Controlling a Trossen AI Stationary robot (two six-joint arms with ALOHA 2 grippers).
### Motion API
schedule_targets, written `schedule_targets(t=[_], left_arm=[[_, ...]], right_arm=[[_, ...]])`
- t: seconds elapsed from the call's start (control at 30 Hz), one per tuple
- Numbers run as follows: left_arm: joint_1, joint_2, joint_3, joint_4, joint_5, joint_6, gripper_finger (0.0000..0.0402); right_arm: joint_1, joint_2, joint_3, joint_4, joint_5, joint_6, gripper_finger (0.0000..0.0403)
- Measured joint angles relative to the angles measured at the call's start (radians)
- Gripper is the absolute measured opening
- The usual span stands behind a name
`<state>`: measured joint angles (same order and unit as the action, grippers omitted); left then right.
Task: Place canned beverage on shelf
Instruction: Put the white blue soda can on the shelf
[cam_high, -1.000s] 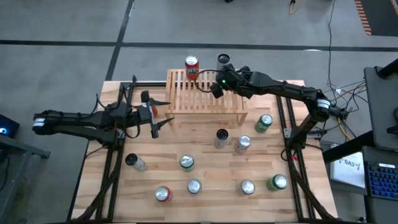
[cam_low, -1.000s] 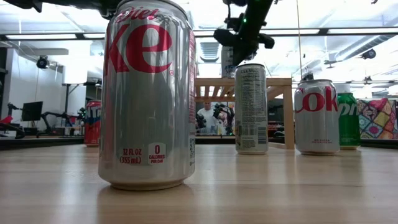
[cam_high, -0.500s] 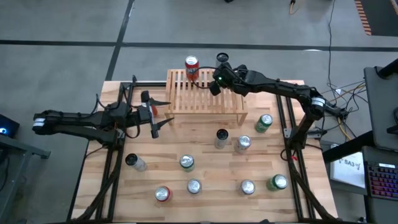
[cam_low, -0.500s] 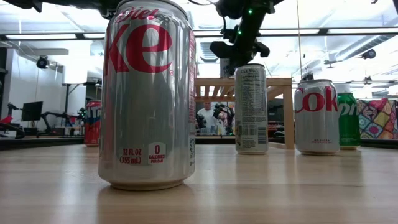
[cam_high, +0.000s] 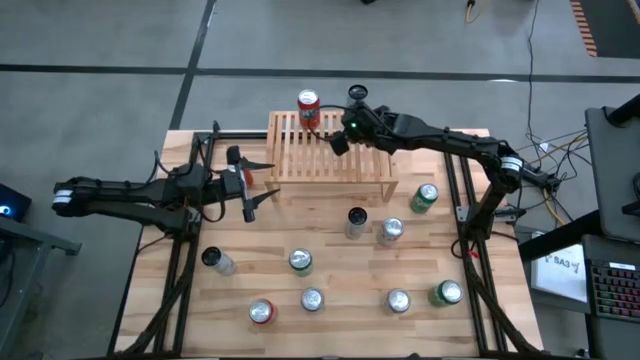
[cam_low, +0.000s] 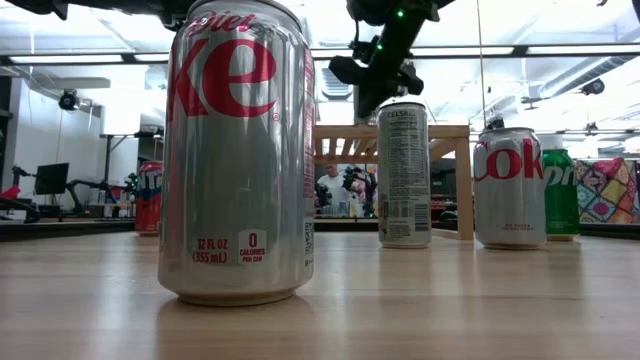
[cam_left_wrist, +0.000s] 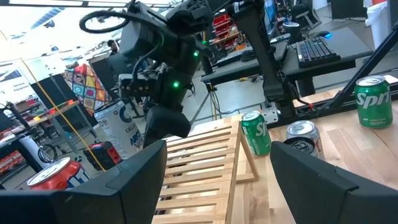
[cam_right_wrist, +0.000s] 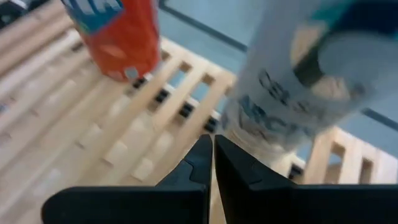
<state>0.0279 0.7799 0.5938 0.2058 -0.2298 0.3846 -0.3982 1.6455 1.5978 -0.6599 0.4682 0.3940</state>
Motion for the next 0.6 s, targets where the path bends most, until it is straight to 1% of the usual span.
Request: schedule_targets(t=[0.17,0.27,0.33,0.43,0.6], left_arm=[[0.0,0.0,0.0,0.0,0.0,0.0,0.0272],[0.0,0.0,0.0,0.0,0.0,0.0,0.0272],[0.0,0.0,0.0,0.0,0.0,0.0,0.0272],[0.0,0.0,0.0,0.0,0.0,0.0,0.0272],[0.0,0.0,0.0,0.0,0.0,0.0,0.0272]], right_arm=[[0.001,0.001,0.0,0.098,0.011,-0.038,0.0009],[0.001,0.001,0.0,0.131,0.07,-0.052,0.0009],[0.001,0.001,0.0,0.134,0.108,-0.053,0.0009],[0.001,0.001,0.0,0.134,0.134,-0.054,0.0009],[0.001,0.002,0.0,0.134,0.145,-0.054,0.0009]])
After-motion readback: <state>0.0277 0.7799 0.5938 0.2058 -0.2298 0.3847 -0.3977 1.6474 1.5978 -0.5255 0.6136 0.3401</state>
